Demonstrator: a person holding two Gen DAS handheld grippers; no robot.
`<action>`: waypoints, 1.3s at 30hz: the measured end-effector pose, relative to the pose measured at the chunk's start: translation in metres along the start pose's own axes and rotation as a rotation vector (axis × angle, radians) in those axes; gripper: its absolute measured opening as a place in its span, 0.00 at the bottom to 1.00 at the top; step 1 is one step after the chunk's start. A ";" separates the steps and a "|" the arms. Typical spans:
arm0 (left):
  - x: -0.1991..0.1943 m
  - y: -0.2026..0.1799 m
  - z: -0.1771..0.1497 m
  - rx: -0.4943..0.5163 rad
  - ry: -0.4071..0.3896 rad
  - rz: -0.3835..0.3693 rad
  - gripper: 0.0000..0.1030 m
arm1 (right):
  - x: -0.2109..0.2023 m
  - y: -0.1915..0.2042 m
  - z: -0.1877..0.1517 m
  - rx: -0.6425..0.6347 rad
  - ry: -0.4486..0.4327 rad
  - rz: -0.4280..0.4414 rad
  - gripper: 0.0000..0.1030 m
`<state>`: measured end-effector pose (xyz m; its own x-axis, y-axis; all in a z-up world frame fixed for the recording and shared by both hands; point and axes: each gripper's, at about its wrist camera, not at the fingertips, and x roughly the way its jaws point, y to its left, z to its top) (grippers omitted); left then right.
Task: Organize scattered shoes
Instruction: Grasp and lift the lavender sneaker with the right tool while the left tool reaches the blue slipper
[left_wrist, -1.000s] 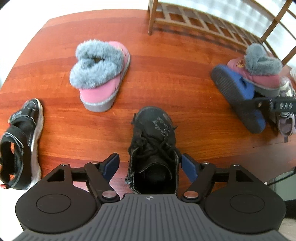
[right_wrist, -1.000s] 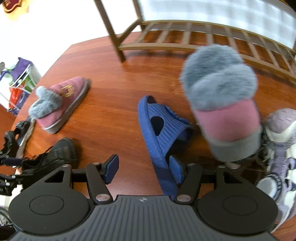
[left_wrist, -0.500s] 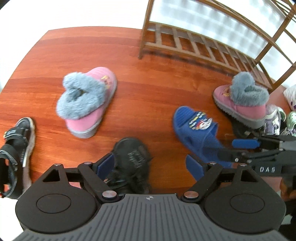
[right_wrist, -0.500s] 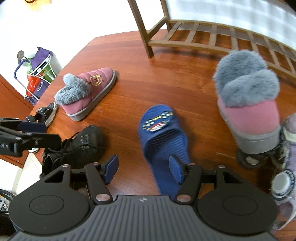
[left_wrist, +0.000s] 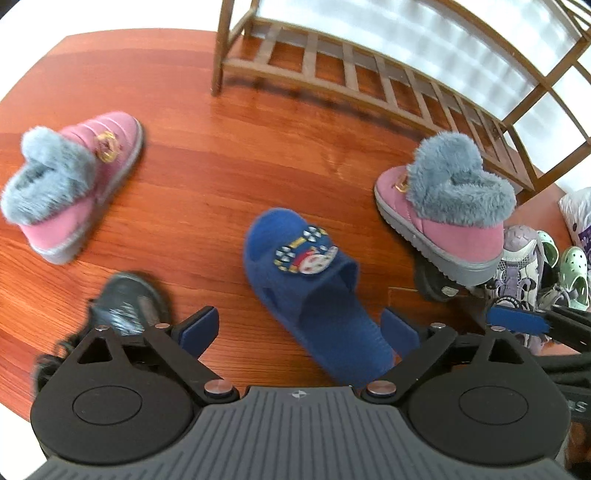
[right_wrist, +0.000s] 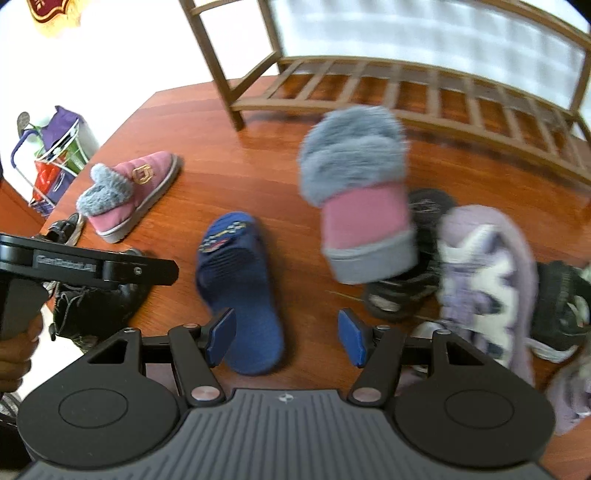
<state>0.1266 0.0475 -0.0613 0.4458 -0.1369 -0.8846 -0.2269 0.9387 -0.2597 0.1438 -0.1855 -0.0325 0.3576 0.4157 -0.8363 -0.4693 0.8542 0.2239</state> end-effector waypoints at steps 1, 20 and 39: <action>0.005 -0.004 0.000 -0.008 0.004 0.007 0.93 | -0.005 -0.006 -0.001 0.003 -0.006 -0.007 0.73; 0.074 -0.036 0.007 -0.172 0.023 0.218 0.94 | -0.025 -0.097 -0.043 0.069 -0.012 -0.174 0.82; 0.092 -0.031 0.000 -0.117 0.026 0.236 0.85 | 0.010 -0.111 -0.047 -0.105 0.062 -0.267 0.69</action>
<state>0.1743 0.0057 -0.1347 0.3465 0.0717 -0.9353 -0.4212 0.9028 -0.0868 0.1611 -0.2904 -0.0898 0.4316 0.1576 -0.8882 -0.4469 0.8927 -0.0588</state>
